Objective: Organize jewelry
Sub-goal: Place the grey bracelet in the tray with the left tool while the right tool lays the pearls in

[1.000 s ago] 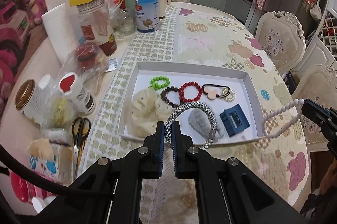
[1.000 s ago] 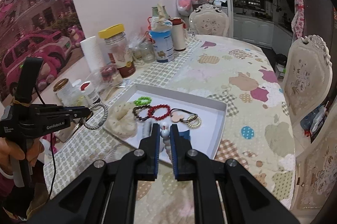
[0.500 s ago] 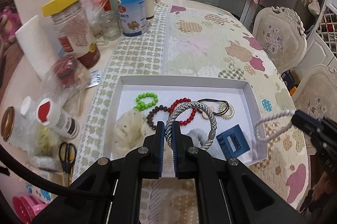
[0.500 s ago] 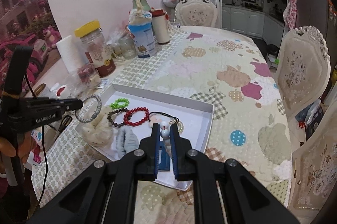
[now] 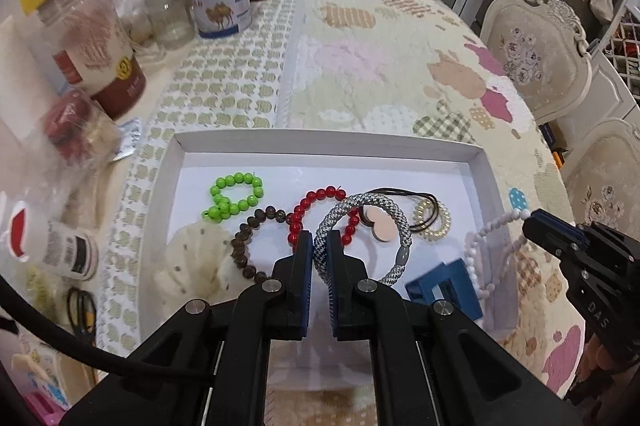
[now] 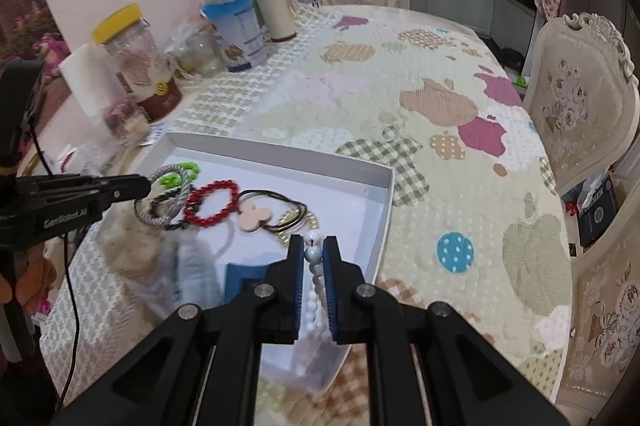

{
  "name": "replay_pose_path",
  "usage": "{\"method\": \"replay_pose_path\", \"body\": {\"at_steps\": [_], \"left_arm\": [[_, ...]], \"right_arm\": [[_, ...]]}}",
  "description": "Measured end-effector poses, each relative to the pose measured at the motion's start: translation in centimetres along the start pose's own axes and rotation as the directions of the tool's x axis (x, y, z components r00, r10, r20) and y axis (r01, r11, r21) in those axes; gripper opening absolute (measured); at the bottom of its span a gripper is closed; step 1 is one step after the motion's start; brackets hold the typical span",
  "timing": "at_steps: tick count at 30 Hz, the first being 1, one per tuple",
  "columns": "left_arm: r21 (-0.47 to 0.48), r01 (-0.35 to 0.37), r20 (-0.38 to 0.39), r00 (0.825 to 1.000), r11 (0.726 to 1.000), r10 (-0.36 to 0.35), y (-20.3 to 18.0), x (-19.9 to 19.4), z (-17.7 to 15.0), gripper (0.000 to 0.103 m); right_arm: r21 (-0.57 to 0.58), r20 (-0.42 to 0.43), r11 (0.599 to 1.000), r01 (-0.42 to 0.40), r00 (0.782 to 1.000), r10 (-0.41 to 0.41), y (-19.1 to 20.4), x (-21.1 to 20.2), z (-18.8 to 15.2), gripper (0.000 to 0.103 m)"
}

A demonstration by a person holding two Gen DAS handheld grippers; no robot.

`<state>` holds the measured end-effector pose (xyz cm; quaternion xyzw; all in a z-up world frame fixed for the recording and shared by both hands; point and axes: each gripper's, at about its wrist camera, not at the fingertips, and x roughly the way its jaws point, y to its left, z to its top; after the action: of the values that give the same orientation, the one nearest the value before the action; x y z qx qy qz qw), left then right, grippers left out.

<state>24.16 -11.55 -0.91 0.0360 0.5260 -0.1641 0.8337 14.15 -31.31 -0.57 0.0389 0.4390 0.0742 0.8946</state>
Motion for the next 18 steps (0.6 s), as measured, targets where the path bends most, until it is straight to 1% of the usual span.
{"method": "replay_pose_path", "body": {"at_steps": [10,14,18], "left_arm": [[-0.03,-0.009,-0.063,0.998,1.0,0.007,1.0,4.1,0.9,0.006],[-0.039,-0.015,-0.083,0.996,0.999,0.012,1.5,5.2,0.8,0.006],[-0.056,-0.015,-0.092,0.996,0.998,0.01,2.0,5.9,0.9,0.006]], "right_arm": [[-0.009,-0.049,1.0,0.021,0.999,-0.022,-1.2,6.1,2.6,0.01],[-0.037,-0.07,0.999,0.03,0.997,-0.033,-1.2,8.1,3.0,0.01],[-0.044,-0.094,0.998,0.043,0.994,-0.047,-1.1,9.3,2.8,0.01]]}}
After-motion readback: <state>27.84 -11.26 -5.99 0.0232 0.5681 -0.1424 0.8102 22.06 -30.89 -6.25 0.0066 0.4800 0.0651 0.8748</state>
